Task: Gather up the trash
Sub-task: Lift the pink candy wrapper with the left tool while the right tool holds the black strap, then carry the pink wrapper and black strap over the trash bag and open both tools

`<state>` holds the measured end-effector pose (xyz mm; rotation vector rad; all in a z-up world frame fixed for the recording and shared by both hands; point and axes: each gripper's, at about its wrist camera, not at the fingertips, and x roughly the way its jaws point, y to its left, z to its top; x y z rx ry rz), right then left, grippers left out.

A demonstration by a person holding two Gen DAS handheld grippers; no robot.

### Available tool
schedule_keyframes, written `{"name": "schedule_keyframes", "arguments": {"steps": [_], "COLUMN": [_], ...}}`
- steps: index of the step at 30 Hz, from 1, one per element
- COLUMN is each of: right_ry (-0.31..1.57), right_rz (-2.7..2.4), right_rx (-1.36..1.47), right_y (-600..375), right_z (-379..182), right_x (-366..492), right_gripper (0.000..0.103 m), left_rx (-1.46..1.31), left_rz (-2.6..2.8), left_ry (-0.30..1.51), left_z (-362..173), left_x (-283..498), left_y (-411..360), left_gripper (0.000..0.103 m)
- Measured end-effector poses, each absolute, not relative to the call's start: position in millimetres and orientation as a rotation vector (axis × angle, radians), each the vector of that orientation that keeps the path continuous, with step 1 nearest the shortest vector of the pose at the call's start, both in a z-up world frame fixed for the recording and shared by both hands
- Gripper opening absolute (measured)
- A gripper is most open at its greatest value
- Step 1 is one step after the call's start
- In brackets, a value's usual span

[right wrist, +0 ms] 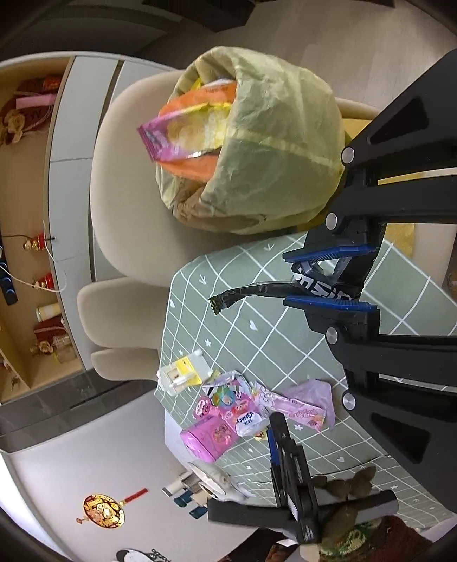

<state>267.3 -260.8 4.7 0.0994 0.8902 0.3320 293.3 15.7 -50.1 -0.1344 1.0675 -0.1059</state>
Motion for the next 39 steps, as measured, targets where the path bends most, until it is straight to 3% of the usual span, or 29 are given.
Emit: {"name": "schedule_keyframes", "arguments": {"steps": [5,7,9,17,24,32,39], "right_ry": [0.882,0.875,0.865,0.823,0.772,0.726,0.724], "right_rz": [0.303,0.292,0.279,0.280,0.243,0.117,0.041], "right_rx": [0.107,0.113,0.118,0.126,0.128,0.169,0.200], "right_y": [-268.8,-271.5,-278.2,-297.0,-331.6,-407.3,-459.3], "right_z": [7.3,9.0,11.7,28.5,47.1,58.4,52.8], "right_x": [258.0,256.0,254.5,261.8,277.1,297.6,321.8], "right_gripper": [0.020,0.020,0.020,0.020,0.020,0.020,0.020], "left_rx": [-0.078,-0.047,-0.032,-0.044,-0.059,-0.056,-0.069], "left_rz": [-0.085,-0.090,-0.092,-0.118,-0.256,-0.417,-0.548], "left_ry": [1.098,1.095,1.085,0.928,0.840,0.865,0.976], "left_z": [-63.6,-61.7,-55.7,16.3,63.7,62.8,24.8], "left_x": [305.7,306.5,305.5,302.2,326.4,377.6,426.8], "left_y": [8.1,4.0,0.7,-12.7,-75.6,-169.2,-244.6], "left_gripper": [0.046,0.017,0.009,0.008,0.008,0.008,0.008]}}
